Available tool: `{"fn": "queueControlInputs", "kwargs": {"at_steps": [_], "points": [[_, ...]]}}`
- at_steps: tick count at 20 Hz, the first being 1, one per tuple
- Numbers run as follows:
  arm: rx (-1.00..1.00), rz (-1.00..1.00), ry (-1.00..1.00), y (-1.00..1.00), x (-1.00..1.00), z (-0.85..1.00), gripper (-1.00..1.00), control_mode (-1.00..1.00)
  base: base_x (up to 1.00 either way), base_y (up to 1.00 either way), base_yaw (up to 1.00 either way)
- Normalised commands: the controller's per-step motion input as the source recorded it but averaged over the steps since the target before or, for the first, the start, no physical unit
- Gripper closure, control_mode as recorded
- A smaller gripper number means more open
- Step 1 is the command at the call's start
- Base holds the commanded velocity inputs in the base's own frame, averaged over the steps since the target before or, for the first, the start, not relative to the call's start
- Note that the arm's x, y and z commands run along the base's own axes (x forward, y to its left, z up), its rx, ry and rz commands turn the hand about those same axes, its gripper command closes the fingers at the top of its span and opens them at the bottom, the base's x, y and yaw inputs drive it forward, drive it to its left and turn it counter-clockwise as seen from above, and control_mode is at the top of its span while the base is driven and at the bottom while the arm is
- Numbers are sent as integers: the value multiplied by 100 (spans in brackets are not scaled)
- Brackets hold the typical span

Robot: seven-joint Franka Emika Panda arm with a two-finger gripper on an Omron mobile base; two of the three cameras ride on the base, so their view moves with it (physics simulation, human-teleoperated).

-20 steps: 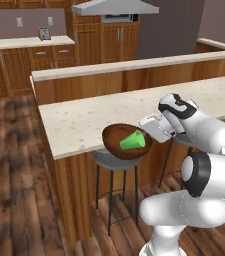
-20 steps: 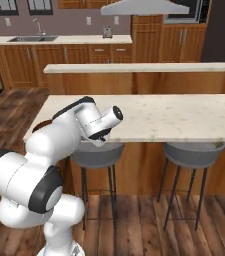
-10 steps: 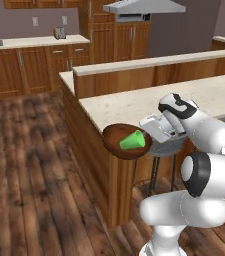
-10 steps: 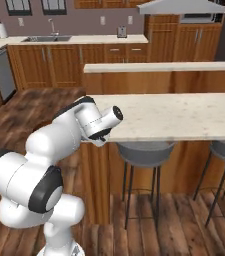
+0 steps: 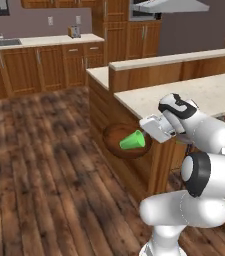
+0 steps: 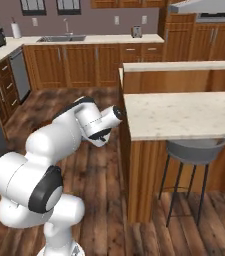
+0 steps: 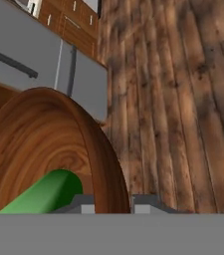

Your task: Place the cup inside the bowl on the dining table and move the bowl to any counter.

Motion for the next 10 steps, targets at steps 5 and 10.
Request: {"fn": "queueControlInputs", "kwargs": {"at_steps": [5, 10], "points": [[0, 0, 0, 0, 0, 0, 100, 100, 9, 100, -6], [0, 0, 0, 0, 0, 0, 100, 100, 70, 96, -4]]}}
